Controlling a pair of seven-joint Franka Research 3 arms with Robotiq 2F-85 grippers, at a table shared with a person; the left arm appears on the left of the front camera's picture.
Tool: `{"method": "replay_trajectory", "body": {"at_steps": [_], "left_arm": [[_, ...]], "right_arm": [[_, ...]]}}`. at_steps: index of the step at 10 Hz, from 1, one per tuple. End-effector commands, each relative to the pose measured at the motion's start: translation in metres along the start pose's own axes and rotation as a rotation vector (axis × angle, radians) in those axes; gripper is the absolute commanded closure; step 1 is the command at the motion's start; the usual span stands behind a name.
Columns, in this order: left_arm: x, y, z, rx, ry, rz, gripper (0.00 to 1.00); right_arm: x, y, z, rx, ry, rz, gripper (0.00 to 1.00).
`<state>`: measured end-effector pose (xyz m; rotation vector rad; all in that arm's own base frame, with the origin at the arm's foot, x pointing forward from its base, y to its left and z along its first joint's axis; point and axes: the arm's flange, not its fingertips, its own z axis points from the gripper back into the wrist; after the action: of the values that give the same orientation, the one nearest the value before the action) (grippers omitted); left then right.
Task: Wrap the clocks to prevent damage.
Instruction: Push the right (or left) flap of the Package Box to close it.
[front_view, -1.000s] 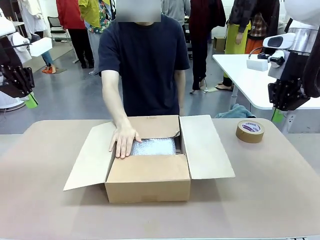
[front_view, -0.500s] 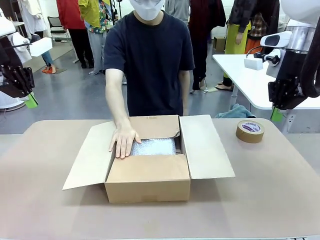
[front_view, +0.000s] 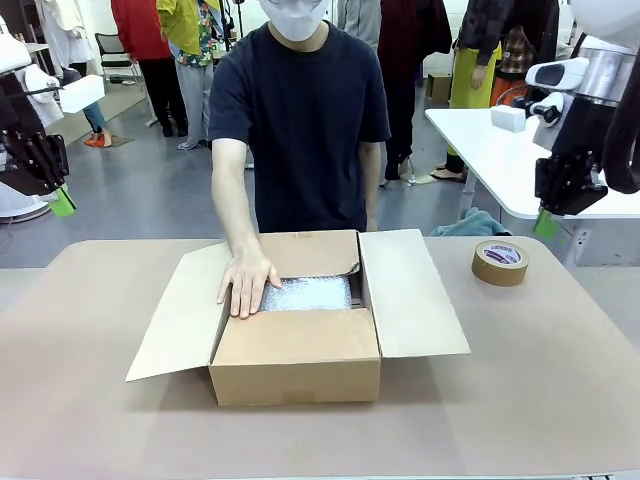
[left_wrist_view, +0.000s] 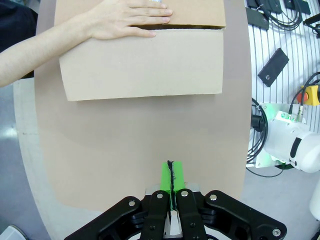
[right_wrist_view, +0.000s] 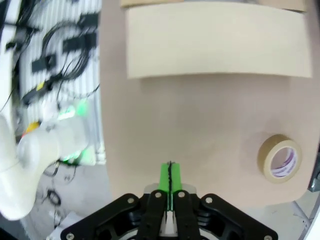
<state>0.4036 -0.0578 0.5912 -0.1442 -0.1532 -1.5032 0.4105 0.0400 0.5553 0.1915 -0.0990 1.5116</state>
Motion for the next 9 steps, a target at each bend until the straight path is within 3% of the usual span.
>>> {"method": "replay_trajectory", "body": {"at_steps": [1,3,5,6,9], "left_arm": [[-0.001,-0.001,0.001,-0.005,-0.002,-0.001,1.0],[-0.001,-0.001,0.001,-0.005,-0.002,-0.001,1.0],[-0.001,-0.001,0.001,-0.005,-0.002,-0.001,1.0],[-0.001,-0.001,0.001,-0.005,-0.002,-0.001,1.0],[-0.001,-0.001,0.001,-0.005,-0.002,-0.001,1.0]], "right_arm": [[-0.029,0.008,-0.032,-0.141,-0.184,-0.115,0.99],[-0.058,0.008,-0.06,-0.174,-0.313,-0.205,0.99],[-0.072,0.004,-0.086,-0.092,-0.353,-0.155,0.99],[-0.067,0.004,-0.058,-0.139,-0.289,-0.233,0.99],[-0.067,0.004,-0.058,-0.139,-0.289,-0.233,0.99]]}}
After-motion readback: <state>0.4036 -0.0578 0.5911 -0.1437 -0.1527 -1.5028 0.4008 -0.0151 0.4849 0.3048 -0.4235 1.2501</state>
